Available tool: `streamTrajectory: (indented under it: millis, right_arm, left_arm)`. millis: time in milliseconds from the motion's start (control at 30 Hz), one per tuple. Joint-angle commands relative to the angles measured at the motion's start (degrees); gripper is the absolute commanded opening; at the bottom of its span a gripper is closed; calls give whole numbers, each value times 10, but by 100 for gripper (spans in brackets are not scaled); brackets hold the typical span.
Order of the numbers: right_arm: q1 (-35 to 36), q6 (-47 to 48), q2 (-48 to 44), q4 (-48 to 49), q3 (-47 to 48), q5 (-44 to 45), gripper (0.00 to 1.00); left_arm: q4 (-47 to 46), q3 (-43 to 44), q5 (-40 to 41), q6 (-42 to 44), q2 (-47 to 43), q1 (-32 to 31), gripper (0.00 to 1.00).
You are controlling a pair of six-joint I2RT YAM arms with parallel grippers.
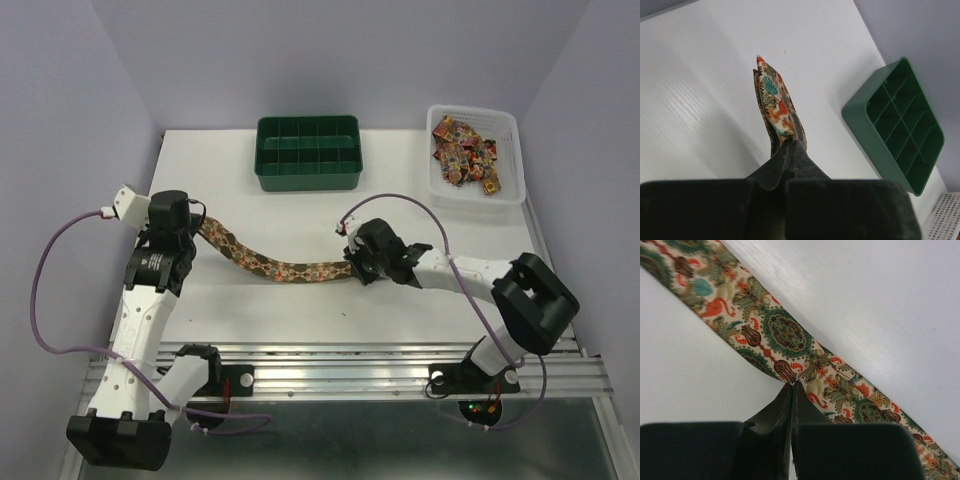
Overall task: Roll the ties
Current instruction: Flatten the tie
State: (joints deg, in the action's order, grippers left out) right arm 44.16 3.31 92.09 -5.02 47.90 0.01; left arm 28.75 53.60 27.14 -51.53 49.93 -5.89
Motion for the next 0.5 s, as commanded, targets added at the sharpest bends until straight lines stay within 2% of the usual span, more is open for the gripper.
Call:
streamTrajectory:
  millis: [0,67,100,167,267,367,467]
  right_arm:
    - [1,-154,-104,1,-7,-176,1]
    - [2,-215,-141,-8,-6,-206,1]
    - [7,-217,-167,-16,-8,-254,1]
    - [15,-262,-203,-22,-11,-287,1]
    - [15,-297,-215,-48,-12,-313,1]
    - [15,-316,-208,-78,-9,-381,1]
    - [15,-318,-159,-70,1,-451,1]
  left_arm:
    - [9,73,66,-8,6,3,0]
    - [20,92,82,-4,17,4,0]
    - [37,117,98,4,31,4,0]
    - [75,166,125,9,59,4,0]
    - [113,208,147,6,82,4,0]
    - [126,251,154,27,102,5,0]
    - [102,279,146,86,127,5,0]
